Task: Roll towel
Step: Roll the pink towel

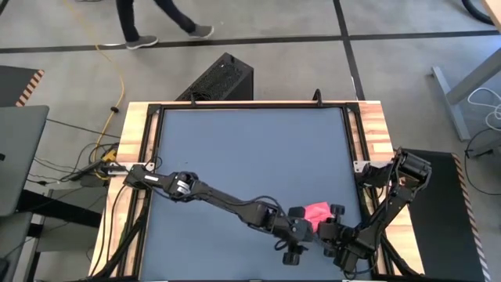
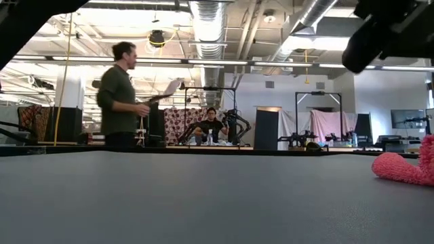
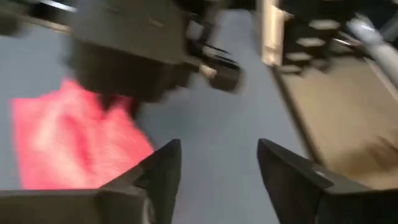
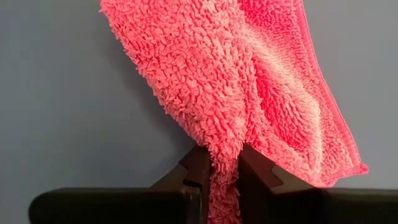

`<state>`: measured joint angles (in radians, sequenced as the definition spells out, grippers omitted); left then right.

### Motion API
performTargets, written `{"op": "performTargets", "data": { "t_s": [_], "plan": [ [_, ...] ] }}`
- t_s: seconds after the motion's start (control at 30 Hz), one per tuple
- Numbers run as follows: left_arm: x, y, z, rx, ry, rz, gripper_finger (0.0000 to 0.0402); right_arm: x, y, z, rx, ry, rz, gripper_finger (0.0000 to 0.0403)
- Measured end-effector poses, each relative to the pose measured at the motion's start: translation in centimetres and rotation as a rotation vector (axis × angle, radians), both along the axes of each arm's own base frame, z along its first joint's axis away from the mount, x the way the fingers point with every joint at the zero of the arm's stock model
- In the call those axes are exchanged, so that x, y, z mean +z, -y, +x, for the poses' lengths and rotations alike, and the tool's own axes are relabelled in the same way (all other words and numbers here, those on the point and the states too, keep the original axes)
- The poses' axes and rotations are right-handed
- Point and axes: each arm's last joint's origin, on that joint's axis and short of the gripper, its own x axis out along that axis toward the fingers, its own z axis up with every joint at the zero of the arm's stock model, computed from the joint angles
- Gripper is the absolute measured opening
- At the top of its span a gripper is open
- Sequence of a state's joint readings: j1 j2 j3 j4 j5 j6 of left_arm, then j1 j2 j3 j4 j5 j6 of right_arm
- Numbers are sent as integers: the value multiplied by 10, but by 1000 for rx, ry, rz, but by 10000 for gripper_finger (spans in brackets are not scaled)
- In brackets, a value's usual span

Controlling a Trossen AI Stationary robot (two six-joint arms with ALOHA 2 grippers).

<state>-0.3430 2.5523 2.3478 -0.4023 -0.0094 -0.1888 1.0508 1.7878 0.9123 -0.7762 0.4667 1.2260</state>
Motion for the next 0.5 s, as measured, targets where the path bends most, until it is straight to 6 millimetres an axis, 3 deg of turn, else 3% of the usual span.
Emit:
{"op": "performTargets", "data": {
  "t_s": [0.13,0.37,0.5],
  "plan": [
    [-1,2,-1,118,16,61,223,0,0,0,-51,17,21,81],
    [-42,10,-4,132,-99,106,218,3,-3,1,-73,25,39,82],
    [-37,11,-5,261,-55,148,211,6,-5,2,-73,23,42,82]
  ]
}}
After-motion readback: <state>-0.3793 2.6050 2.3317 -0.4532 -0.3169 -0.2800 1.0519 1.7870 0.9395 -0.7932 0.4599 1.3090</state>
